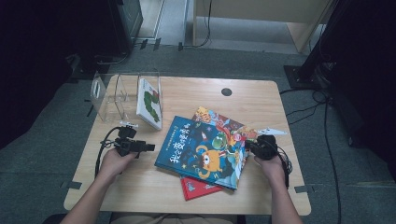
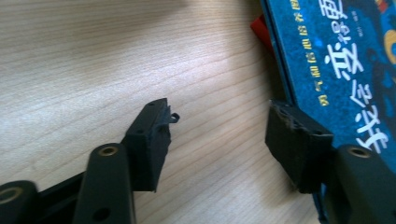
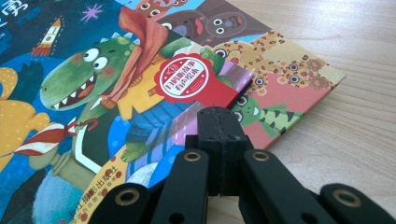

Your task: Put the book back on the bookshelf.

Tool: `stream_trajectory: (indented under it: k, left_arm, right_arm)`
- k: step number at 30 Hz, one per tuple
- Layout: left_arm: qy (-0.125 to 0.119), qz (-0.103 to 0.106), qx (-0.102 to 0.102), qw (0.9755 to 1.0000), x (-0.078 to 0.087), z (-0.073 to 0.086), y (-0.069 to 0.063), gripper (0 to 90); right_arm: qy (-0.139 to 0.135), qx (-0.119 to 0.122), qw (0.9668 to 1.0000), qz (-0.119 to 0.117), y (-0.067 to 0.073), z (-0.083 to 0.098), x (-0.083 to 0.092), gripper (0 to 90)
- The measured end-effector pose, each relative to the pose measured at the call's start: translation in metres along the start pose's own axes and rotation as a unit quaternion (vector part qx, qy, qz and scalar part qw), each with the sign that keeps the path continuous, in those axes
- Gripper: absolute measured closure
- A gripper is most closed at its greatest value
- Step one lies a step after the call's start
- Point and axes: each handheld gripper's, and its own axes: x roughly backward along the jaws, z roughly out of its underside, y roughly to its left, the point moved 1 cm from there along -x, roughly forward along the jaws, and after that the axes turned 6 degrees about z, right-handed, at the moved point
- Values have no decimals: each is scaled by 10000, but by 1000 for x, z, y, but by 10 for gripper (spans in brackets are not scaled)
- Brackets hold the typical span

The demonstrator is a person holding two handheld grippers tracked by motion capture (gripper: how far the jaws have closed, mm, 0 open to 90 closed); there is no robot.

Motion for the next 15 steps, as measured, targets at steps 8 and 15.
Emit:
stream_trajectory:
  k: [8, 15]
  left_arm:
    - [19, -56, -185, 9998, -2, 1, -4, 352]
    - [130, 198, 259, 9994, 1, -5, 5, 408]
  right_arm:
    - [-117, -203, 9997, -6, -1, 3, 0, 900]
    - [-28, -60, 10000, -75, -1, 3, 3, 900]
